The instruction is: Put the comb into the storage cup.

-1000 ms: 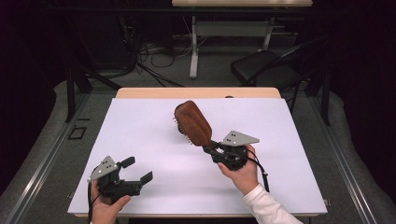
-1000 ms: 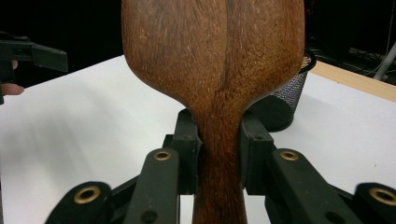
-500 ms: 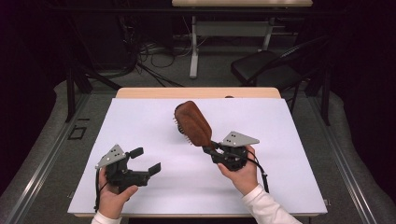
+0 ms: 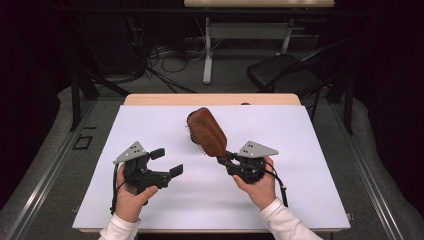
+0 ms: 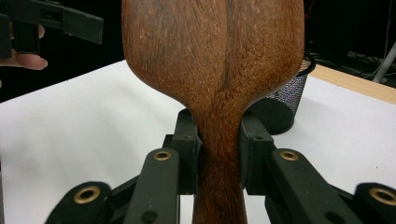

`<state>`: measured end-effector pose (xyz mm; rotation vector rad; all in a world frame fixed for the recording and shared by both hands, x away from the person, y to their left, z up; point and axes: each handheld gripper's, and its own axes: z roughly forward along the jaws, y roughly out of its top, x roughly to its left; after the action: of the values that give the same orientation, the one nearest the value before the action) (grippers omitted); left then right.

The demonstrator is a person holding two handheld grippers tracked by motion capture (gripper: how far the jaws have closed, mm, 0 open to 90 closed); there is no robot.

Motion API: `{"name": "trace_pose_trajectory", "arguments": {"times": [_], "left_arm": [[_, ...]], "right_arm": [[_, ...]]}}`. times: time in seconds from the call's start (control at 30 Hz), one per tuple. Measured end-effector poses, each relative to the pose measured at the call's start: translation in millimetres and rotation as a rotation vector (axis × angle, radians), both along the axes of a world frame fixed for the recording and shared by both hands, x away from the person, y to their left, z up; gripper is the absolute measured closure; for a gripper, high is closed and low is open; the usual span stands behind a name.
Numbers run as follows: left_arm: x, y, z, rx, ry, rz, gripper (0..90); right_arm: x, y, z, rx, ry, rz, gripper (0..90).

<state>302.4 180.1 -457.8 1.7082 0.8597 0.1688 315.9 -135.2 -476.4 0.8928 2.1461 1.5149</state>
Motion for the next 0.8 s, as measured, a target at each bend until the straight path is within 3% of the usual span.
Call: {"name": "trace_pose_trajectory", "arguments": {"times": [0.23, 0.3, 0.8], "left_arm": [[8.2, -7.4, 6.8, -0.009, 0.033, -0.008, 1.6], [10.8, -8.2, 8.3, -0.024, 0.057, -0.018, 1.6], [27.2, -15.4, 22.0, -0.079, 0.135, -0.038, 3.7]], "right_arm": [[-0.3, 0.4, -2.1, 0.005, -0.001, -0.005, 72.3], [-0.2, 0.7, -3.2, 0.005, -0.001, -0.004, 72.3], [-1.1, 4.2, -8.3, -0.007, -0.005, -0.001, 72.3]]}}
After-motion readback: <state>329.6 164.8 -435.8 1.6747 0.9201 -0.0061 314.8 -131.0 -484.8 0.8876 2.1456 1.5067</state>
